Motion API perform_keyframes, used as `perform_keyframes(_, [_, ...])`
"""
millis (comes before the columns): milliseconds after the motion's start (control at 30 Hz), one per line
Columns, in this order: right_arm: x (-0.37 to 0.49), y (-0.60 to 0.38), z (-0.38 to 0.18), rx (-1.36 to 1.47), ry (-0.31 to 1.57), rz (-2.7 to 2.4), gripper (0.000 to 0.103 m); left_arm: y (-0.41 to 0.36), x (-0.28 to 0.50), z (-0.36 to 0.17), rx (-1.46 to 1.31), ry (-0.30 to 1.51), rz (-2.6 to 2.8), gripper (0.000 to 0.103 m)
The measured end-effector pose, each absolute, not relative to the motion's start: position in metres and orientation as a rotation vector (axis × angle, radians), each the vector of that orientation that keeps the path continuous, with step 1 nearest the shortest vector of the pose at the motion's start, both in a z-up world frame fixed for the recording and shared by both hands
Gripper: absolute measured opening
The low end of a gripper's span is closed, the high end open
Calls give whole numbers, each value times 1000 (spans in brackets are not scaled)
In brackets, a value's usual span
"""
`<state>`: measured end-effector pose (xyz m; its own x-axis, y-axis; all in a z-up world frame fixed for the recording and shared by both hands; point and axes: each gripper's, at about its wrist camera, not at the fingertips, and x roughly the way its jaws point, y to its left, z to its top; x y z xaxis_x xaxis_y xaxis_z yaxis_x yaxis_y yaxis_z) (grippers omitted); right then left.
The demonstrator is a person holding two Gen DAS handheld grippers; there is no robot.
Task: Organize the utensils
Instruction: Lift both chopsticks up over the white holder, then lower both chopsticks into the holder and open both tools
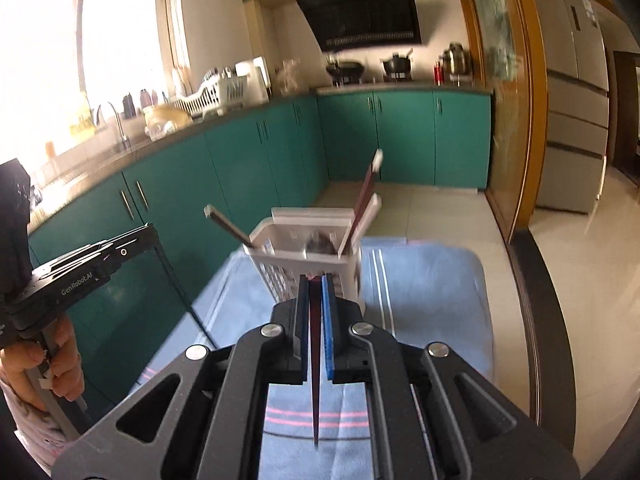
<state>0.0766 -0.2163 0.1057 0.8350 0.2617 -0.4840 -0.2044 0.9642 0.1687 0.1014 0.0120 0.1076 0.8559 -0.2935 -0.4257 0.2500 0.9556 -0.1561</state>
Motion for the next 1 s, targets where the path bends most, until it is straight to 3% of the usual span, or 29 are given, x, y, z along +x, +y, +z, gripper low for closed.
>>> perform_keyframes(433, [120, -217, 197, 135, 391, 294, 7, 27, 121, 203, -238, 252, -283, 6])
perform_keyframes(633, [144, -216, 244, 137, 252, 220, 7, 29, 157, 214, -276, 204, -200, 6])
perform_keyframes(800, [178, -210, 238, 138, 239, 177, 7, 16, 190, 198, -221, 206, -138, 6])
perform_keyframes(1000, [210, -208, 191, 154, 300, 173, 7, 7, 209, 176, -189, 227, -143, 6])
